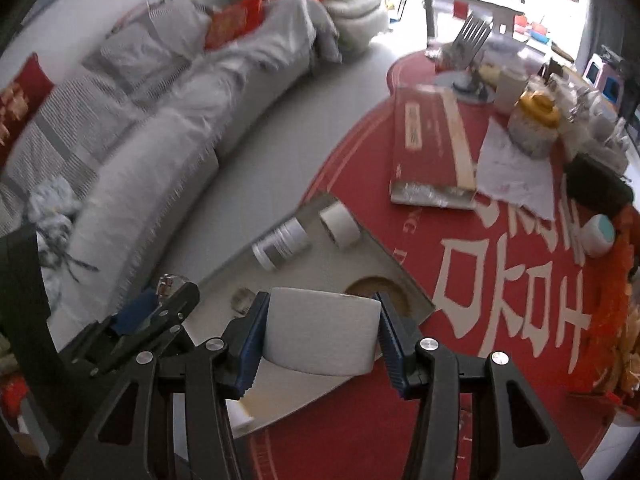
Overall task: Organize rigid objects
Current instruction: 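Carry the hose clamp and white tape roll over the box lid, then open both tools to drop the hose clamp and tape roll into the lid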
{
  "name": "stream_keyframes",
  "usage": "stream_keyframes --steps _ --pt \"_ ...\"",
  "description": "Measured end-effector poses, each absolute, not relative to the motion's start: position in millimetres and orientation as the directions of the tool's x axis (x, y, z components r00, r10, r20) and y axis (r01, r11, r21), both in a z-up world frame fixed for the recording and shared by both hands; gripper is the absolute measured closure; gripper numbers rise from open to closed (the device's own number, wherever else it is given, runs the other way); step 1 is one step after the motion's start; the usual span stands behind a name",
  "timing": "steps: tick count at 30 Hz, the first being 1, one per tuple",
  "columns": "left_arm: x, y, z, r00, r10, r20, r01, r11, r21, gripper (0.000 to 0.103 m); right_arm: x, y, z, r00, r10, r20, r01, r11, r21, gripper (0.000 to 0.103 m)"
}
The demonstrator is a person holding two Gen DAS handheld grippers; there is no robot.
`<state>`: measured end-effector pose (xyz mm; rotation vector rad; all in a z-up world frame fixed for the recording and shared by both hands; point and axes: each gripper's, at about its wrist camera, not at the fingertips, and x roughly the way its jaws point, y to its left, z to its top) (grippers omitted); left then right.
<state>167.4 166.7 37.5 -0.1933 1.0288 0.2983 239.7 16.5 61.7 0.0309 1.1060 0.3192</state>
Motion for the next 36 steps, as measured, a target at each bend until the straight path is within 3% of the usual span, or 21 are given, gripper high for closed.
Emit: stream_keyframes --steps 9,36 --pt "175 170 7 0.435 0.173 -0.884 -0.329 0.944 0.023 0.055 264 27 16 0.335 0.235 -0.912 -0.226 0.960 0.164 0.051" --pt "189 170 -17 0.388 0.160 -0.908 -0.318 0.948 0.031 0.055 279 38 -16 0.280 0.208 -0.937 -0.222 0.964 0.148 0.051"
